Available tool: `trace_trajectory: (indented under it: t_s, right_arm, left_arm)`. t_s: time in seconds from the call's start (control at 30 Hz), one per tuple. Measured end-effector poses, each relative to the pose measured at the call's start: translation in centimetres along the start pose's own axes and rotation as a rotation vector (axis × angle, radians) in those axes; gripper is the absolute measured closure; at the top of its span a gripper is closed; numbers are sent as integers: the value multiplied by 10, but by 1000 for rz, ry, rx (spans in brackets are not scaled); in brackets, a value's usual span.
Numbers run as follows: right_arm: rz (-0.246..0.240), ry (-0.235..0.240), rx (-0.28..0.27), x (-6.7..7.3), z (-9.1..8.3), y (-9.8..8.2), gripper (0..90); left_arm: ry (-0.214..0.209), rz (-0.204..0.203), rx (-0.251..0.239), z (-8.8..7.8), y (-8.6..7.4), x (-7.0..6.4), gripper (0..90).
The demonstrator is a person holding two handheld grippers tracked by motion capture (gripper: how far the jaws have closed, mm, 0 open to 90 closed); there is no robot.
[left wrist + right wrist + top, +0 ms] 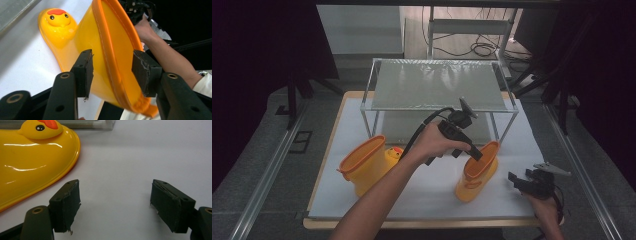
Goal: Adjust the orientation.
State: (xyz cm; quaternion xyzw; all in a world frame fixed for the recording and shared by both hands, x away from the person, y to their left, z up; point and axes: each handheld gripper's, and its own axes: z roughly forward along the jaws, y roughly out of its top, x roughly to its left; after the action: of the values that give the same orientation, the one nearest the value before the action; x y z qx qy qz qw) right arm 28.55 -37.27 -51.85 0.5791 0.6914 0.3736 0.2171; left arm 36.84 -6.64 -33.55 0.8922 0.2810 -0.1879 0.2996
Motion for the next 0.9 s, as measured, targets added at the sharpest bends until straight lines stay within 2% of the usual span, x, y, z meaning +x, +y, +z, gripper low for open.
trace_trajectory:
  t_s: [0.1,0.23,0.33,0.5,0.7,0.83,0.9]
  right_arm:
    - [4,2,2,0,0,0,234]
    - [2,3,4,-1,0,0,234]
    - [2,3,4,-1,0,0,233]
    - [12,4,4,-2,-1,0,233]
    - [14,2,0,-3,-1,0,233]
    - [15,0,-1,-3,-1,0,233]
    - [15,-2,-8,-3,-1,0,233]
  left_arm:
    - [14,-2,32,7,5,1,546]
    - [44,-28,77,19,10,5,564]
    - [50,-38,106,26,15,9,571]
    - [78,-40,141,31,21,10,646]
    - [104,-30,134,32,22,9,843]
    - [112,-34,104,28,21,10,866]
    - [100,-38,97,24,21,10,866]
